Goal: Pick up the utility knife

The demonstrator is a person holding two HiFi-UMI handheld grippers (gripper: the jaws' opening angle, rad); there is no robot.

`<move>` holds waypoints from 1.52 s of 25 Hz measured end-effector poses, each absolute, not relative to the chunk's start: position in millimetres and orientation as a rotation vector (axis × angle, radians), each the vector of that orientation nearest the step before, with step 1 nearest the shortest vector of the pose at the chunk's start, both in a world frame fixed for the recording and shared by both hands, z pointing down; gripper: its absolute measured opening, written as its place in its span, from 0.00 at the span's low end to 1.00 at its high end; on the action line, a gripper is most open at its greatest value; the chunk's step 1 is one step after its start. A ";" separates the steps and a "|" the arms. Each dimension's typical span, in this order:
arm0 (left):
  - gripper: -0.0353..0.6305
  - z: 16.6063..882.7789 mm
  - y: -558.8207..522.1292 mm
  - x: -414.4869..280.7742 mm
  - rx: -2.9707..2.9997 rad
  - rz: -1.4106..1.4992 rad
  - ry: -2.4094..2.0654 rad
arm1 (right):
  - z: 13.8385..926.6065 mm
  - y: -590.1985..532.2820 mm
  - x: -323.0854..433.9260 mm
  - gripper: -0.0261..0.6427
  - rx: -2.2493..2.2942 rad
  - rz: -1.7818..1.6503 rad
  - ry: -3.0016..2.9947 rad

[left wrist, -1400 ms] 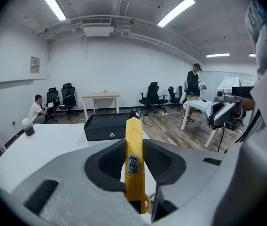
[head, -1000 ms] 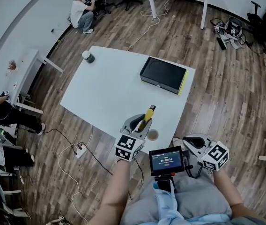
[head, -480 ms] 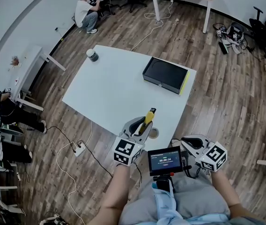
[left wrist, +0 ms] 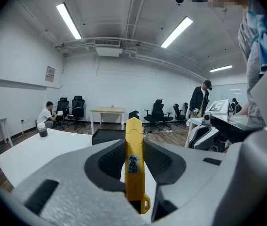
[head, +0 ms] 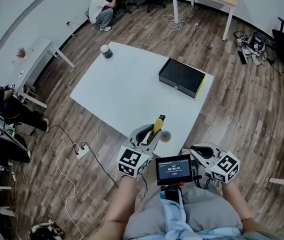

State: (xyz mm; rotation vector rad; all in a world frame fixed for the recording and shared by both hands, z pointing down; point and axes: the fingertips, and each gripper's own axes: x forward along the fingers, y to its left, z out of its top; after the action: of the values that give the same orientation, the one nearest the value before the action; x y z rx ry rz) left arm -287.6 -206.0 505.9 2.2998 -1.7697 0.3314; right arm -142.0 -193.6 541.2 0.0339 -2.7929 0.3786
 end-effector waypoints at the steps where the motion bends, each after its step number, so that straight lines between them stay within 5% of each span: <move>1: 0.24 504.7 -202.2 -287.3 2.298 0.327 -1.777 | 541.0 -191.0 -142.5 0.09 0.027 0.376 -2.794; 38: 0.24 462.7 -95.5 -295.7 2.300 0.146 -1.973 | 519.3 -118.1 -174.0 0.08 -0.138 0.283 -2.855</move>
State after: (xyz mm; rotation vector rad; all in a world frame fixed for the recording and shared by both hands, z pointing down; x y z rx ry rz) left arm -295.7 -95.5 462.7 2.2995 -1.9726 0.1459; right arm -174.0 -118.1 519.3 -0.1381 -2.8554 0.2833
